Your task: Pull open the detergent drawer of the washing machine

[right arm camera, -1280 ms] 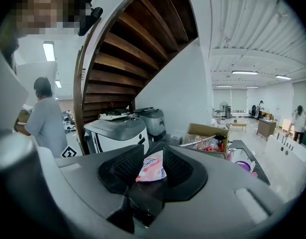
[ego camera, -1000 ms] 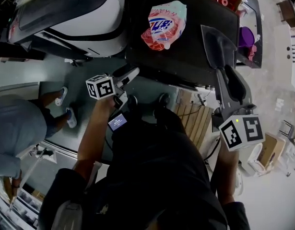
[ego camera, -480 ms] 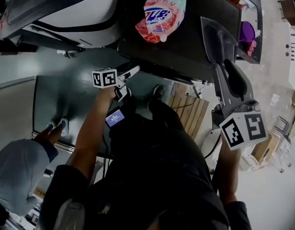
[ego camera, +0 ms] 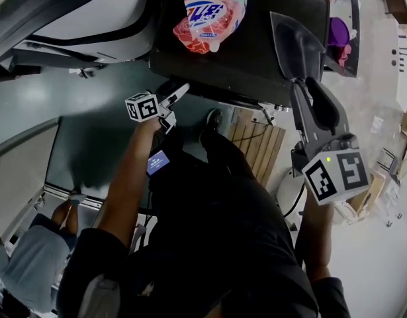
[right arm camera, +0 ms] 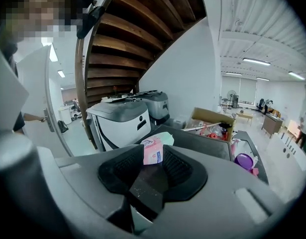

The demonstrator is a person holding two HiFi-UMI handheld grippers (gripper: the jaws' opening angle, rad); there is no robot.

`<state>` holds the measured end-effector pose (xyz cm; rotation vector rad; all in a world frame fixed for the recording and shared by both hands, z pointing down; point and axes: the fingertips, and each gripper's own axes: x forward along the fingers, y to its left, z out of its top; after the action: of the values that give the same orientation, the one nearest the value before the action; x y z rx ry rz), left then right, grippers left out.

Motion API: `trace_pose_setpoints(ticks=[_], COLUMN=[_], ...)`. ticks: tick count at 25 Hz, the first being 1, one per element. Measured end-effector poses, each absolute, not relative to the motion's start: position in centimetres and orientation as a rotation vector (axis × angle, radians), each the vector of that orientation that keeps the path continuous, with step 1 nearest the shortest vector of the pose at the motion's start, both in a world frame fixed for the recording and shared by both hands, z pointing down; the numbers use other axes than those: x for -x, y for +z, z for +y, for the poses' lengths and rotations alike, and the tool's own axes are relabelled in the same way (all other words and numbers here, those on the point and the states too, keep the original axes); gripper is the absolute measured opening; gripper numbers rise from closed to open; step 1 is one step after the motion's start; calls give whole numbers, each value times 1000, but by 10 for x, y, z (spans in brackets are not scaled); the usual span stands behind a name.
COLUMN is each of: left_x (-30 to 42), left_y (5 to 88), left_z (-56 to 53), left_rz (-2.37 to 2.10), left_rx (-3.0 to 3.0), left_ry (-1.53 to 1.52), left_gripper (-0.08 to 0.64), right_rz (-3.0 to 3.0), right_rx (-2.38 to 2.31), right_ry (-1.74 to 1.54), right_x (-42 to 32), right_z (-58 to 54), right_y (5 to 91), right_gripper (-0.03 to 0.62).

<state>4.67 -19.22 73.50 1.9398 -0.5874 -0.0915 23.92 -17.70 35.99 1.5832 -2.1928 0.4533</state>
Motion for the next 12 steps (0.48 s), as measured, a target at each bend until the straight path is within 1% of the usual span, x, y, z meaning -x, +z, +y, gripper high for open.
trace_pose_setpoints(ticks=[3, 4, 5, 8, 9, 12], left_x=[-49, -50, -50, -51, -51, -52], left_y=[731, 726, 721, 715, 715, 713], left_z=[-194, -194, -194, -200, -202, -205], left_rz=[-553, -535, -520, -519, -519, -505], left_rx=[-1980, -1979, -1974, -1962, -1962, -1961], left_ry=[-146, -178, -214, -309, -332, -362], left_gripper=[320, 382, 406, 413, 431, 434], right_rz=[-2173, -2165, -2156, -2127, -2119, -2104], right_rx=[-1583, -1582, -1580, -1572, -1570, -1562], right_ry=[464, 468, 472, 489, 497, 517], right_x=[-244, -246, -247, -252, -253, -254], right_z=[-179, -179, -179, -177, -176, -173], right_y=[365, 368, 370, 379, 382, 388], right_gripper=[106, 106, 106, 106, 106, 106])
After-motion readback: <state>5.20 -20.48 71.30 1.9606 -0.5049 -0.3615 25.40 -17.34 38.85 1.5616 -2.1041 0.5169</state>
